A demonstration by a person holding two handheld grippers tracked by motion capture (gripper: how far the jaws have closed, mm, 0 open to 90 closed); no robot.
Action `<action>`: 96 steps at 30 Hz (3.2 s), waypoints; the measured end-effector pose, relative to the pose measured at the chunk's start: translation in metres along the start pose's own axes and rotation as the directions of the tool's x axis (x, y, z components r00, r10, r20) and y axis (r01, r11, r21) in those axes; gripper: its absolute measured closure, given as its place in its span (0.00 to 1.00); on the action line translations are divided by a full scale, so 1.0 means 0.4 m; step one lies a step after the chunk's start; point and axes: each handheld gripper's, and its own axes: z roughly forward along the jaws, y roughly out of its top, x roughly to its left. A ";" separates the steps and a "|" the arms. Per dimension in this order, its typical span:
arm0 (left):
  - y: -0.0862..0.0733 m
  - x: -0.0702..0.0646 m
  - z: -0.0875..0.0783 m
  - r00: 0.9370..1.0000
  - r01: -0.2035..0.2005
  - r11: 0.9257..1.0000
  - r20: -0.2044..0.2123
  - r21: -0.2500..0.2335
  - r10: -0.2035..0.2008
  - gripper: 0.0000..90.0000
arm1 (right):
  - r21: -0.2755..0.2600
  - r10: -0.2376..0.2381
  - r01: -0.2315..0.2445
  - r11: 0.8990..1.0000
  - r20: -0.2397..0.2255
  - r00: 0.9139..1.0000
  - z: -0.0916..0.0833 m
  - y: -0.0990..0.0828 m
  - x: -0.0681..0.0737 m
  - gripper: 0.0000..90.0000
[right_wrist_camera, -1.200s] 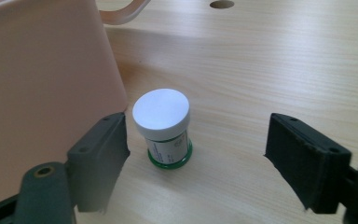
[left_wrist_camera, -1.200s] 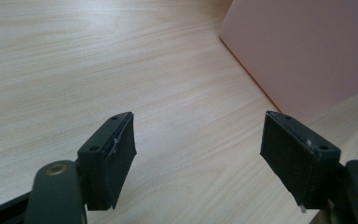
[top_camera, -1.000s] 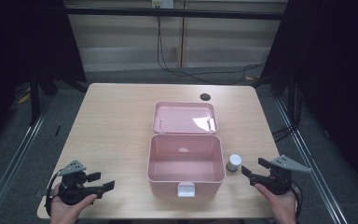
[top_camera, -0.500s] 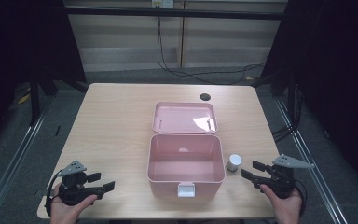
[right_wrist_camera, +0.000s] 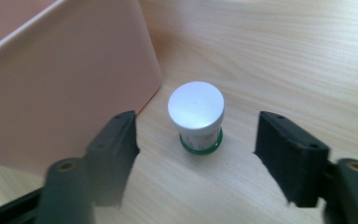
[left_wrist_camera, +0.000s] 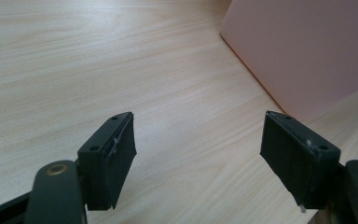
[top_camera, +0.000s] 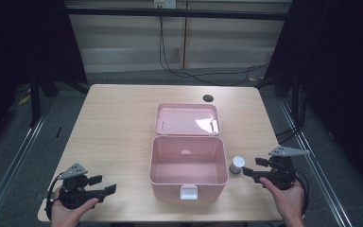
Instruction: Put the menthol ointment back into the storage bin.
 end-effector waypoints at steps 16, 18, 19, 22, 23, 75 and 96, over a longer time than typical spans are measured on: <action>-0.001 0.001 0.003 1.000 -0.002 1.000 -0.001 0.003 0.002 0.29 | 0.109 -0.064 0.069 0.992 -0.049 0.997 0.044 0.062 -0.001 0.37; -0.001 0.000 0.003 1.000 -0.002 1.000 0.000 0.006 0.002 0.29 | 0.124 -0.061 0.066 0.990 -0.047 0.997 0.049 0.066 -0.001 0.40; -0.001 0.000 0.003 1.000 -0.003 1.000 0.000 0.006 0.003 0.29 | 0.133 -0.062 0.068 0.989 -0.049 0.997 0.052 0.068 -0.002 0.41; -0.001 0.000 0.003 1.000 -0.003 1.000 0.000 0.006 0.003 0.29 | 0.173 -0.077 0.083 0.981 -0.041 0.996 0.065 0.074 -0.005 0.41; -0.001 0.001 0.003 1.000 -0.003 1.000 -0.001 0.008 0.003 0.29 | 0.188 -0.075 0.081 0.979 -0.041 0.996 0.068 0.076 -0.006 0.41; -0.001 0.001 0.005 1.000 -0.004 1.000 0.004 0.010 0.004 0.29 | 0.563 -0.174 0.184 0.806 -0.071 0.982 0.187 0.163 0.019 0.57; -0.001 0.001 0.006 1.000 0.000 1.000 -0.002 0.013 0.000 0.29 | 0.566 -0.201 0.207 0.798 -0.074 0.977 0.169 0.185 0.025 0.57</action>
